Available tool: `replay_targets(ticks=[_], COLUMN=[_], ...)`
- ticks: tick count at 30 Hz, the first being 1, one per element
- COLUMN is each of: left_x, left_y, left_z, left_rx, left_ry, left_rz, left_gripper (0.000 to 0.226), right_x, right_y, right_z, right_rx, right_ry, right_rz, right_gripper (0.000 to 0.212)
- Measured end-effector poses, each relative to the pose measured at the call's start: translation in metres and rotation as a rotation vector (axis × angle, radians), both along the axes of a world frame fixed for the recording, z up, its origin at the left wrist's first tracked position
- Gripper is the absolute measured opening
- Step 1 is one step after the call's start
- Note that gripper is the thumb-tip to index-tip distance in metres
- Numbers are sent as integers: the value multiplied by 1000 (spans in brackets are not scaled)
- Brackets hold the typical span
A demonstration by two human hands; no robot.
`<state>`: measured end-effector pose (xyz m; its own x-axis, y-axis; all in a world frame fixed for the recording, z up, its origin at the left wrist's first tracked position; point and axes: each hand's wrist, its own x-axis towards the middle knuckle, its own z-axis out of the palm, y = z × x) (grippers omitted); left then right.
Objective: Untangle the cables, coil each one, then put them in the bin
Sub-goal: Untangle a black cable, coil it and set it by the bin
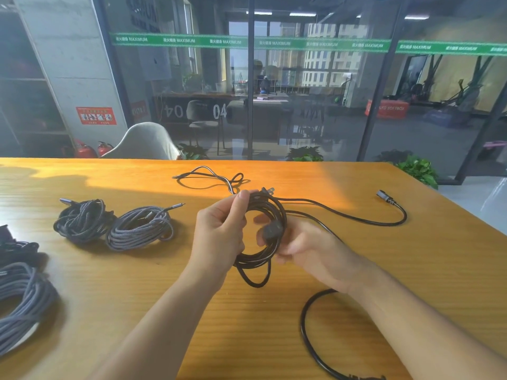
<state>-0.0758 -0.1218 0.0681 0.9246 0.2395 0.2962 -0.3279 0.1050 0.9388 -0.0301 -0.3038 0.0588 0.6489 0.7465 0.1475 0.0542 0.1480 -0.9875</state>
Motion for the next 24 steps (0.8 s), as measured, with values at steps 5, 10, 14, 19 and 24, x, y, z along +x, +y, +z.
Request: replay_targets(ticks=[5,10,14,19,24], left_x=[2,5,7,5,7], left_y=[-2,1,6,-7,-17], left_z=[-3,-6,-6,-6,-6], left_rx=[49,16,-61,-39,-30], left_ry=[-12,8,33,36,46], left_rz=[40,81,77,9,-44], left_gripper=[27,26,27,26,27], right_x=[-7,-11,-7,-4,5], right_y=[24,24,25,24,11], right_z=[-14,-14,-6,3,14], right_rx=[-30,-134,199,507,600], right_ry=[-353,-596,-179,313,352], right_rz=[-422,-807,-751,-656,-821], right_gripper=[45,39,27,27,32])
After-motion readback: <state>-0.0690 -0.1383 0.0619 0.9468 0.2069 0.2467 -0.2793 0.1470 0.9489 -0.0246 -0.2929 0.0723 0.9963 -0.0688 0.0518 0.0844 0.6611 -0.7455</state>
